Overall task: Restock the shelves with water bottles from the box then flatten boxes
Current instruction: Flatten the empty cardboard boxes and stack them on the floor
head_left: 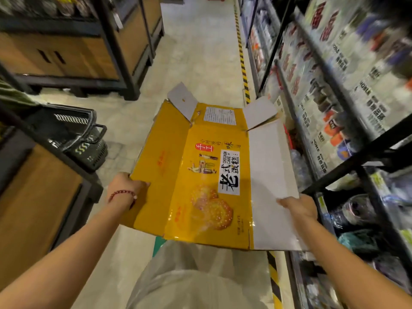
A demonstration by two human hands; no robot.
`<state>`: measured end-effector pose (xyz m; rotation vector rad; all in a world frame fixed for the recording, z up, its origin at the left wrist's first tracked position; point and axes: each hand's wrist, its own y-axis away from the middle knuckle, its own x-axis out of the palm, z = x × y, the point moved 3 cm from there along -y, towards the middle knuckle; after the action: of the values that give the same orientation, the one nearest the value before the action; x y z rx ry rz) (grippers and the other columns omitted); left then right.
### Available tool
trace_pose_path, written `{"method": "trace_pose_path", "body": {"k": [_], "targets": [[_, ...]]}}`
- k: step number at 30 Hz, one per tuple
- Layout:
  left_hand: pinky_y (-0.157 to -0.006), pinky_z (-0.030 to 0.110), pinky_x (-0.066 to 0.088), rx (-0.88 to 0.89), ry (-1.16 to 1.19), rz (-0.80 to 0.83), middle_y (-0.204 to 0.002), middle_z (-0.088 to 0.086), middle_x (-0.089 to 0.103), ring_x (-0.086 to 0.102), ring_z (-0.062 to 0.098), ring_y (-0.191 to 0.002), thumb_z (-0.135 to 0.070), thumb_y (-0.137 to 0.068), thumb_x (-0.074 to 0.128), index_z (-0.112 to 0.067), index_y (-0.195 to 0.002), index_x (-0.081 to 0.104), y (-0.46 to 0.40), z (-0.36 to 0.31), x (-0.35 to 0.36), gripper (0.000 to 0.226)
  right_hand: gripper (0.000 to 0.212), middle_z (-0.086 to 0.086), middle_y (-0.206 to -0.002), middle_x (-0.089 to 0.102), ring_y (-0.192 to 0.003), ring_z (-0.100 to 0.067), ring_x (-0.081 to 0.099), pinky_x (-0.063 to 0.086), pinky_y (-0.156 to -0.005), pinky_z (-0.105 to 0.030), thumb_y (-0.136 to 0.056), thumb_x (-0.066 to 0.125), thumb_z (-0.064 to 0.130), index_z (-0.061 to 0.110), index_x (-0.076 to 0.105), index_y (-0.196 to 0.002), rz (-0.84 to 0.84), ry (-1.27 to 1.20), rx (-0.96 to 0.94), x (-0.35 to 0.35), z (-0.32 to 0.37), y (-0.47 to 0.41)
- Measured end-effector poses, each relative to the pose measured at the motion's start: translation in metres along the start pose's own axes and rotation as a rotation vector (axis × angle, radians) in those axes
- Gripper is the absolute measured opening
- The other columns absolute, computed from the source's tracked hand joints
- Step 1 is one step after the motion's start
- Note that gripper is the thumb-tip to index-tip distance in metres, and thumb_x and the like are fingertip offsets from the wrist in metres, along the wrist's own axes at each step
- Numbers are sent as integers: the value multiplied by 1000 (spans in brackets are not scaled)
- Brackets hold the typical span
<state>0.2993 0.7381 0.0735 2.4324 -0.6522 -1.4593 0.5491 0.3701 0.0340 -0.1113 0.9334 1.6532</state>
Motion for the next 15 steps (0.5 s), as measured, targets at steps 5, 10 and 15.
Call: {"method": "trace_pose_path", "body": {"k": [5,10,15], "targets": [[-59,34,40,19,61,-19,-93,19,64,60,35,-87,-36,-74,79,4,-113,59,-48,-36,-10,59,34,-12,-89,68,-79,-33,64,54,-72,-39,-70,78,23,7,65,-97,-33,-18,-28,13,54,-33],[-51,29,38,-12,122,9,-65,12,60,55,25,-59,-32,-74,79,-4,-78,59,-125,-85,-17,35,34,-9,-89,68,-83,-33,64,54,-81,-43,-68,79,23,8,65,-96,-37,-63,-33,47,116,-88],[-56,31,45,-34,135,65,-67,12,63,58,24,-59,-35,-74,79,-3,-87,62,-195,-133,-27,38,49,-9,-94,71,-84,-34,66,54,-83,-50,-57,81,27,9,67,-100,-32,-67,13,83,164,-154]]}}
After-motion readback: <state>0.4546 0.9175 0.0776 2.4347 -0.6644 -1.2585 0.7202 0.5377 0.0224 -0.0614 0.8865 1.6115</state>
